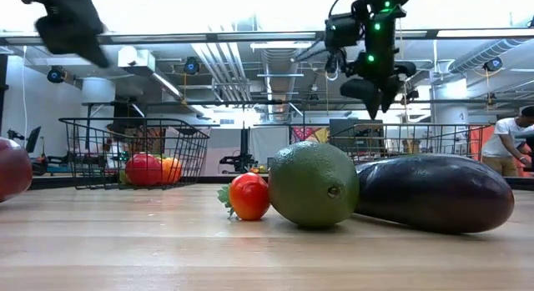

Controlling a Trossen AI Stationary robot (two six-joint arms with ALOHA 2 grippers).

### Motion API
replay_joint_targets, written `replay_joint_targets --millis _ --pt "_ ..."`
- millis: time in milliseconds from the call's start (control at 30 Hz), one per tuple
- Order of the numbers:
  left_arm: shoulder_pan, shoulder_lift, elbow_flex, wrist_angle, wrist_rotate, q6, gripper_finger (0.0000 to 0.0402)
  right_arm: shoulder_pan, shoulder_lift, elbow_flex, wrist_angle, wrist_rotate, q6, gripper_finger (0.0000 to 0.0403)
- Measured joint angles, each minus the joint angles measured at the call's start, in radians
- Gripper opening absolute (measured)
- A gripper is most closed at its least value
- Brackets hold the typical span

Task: Sort produce into baskets
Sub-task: Put the apple into the left wire basket

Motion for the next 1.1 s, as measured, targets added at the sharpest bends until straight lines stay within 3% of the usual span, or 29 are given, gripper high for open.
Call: replay_joint_targets --millis 200,300,467,667,833,933,1100 --pt "-0.09 0.0 0.026 -0.184 0.23 -0.213 0.0246 0.13 0.0 0.0 0.084 -0.126 -0.003 0.0185" --pt "-0.134 0.0 0.025 -0.238 0.278 -0.274 0.0246 0.205 0.0 -0.004 0.188 -0.179 -0.016 0.0184" --pt "-0.174 0.008 0.025 -0.284 0.256 -0.248 0.0246 0.337 0.007 -0.028 0.452 -0.225 -0.093 0.0186" --pt "-0.184 0.114 0.025 -0.373 0.185 -0.04 0.0226 0.486 0.081 -0.04 0.802 -0.242 -0.198 0.0199" --pt "-0.209 0.245 0.025 -0.372 0.192 0.118 0.0181 0.568 0.185 -0.04 1.054 -0.258 -0.291 0.0217" --pt "-0.226 0.299 0.025 -0.374 0.183 0.125 0.0146 0.595 0.257 -0.04 1.174 -0.279 -0.318 0.0231" --pt "-0.232 0.348 0.025 -0.379 0.137 0.09 0.0097 0.604 0.369 -0.041 1.367 -0.415 -0.282 0.0257"
